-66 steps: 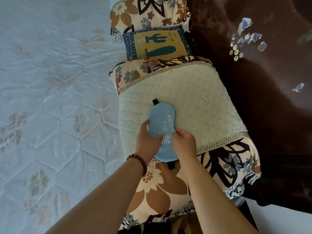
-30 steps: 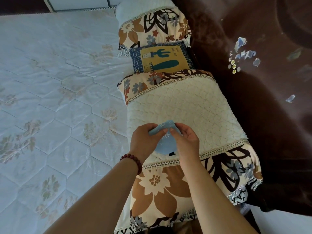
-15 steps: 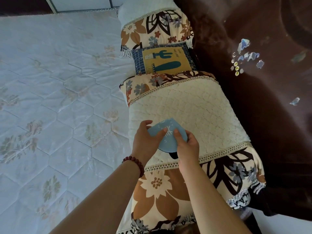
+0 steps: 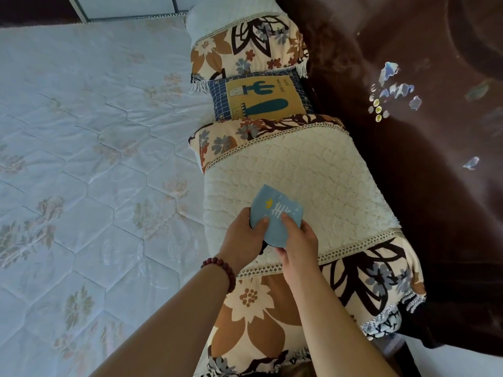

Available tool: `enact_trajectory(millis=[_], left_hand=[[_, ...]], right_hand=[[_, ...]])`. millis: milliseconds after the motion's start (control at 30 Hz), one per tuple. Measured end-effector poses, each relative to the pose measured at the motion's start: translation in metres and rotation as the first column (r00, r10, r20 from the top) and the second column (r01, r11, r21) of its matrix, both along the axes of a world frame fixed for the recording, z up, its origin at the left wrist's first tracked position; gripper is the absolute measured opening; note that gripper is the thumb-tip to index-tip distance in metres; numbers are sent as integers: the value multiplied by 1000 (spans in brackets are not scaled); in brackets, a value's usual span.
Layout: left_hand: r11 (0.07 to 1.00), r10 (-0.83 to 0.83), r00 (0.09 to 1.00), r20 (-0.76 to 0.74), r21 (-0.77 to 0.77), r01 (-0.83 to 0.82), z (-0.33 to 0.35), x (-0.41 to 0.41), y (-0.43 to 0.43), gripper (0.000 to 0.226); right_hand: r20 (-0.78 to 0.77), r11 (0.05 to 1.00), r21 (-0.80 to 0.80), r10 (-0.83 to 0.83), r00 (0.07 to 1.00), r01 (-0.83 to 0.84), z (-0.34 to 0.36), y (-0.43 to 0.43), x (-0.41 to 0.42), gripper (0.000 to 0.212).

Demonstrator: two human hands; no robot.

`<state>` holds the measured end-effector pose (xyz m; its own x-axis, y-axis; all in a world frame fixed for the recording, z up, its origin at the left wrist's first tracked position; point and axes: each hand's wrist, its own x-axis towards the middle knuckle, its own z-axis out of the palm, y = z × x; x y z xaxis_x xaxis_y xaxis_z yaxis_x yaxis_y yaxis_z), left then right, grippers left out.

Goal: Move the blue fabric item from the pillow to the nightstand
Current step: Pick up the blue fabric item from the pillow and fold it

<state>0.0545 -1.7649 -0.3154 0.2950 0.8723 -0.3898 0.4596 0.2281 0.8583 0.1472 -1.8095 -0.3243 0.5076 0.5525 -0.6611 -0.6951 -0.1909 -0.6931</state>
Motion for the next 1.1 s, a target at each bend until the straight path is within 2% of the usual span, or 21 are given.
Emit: enact_trajectory(millis=[133,300,367,433,533,667,733,867,967,1033,1100], left_hand=[[998,-67,998,-20,-3,67,-6,3,-1,30],[993,94,994,-63,-66,-98,-10,8,-3,41],[989,137,988,-68,-55,-140,-14,10,-4,36],[988,153,986,-67,-20,-155,-17,11,-4,28],[997,76,991,-113,-2,-77,-21,14,-3,25],[999,23,991,-132,-33,-27,-26,19,-5,27],[999,19,993,-114,-25,-22,-27,22,-5,27],[995,77,997,16,-62,-76,-28,23,-4,29],[963,224,968,109,-178,-203,-26,25,-4,41],[915,343,934,100,-262,-308,-22,28,-6,42],[878,383,921,71,-340,-338,-17,32,-7,43]], right_hand=[[-11,999,-22,-30,999,30,-7,-6,6,7],[-78,997,-22,-78,994,77,-14,-8,7,8],[-111,996,-17,-88,990,87,-16,-9,7,9],[-37,996,-55,-71,997,69,-19,-10,7,16],[162,989,-136,-41,986,64,-26,-13,11,28],[334,986,-157,-5,943,61,-32,-18,20,17],[397,985,-171,32,917,40,-34,-19,23,20],[442,980,-195,118,889,-33,-33,-16,27,30],[411,979,-192,143,901,-68,-31,-11,25,27],[376,982,-177,122,918,-58,-27,-10,22,24],[369,987,-155,100,924,-45,-23,-10,18,22]])
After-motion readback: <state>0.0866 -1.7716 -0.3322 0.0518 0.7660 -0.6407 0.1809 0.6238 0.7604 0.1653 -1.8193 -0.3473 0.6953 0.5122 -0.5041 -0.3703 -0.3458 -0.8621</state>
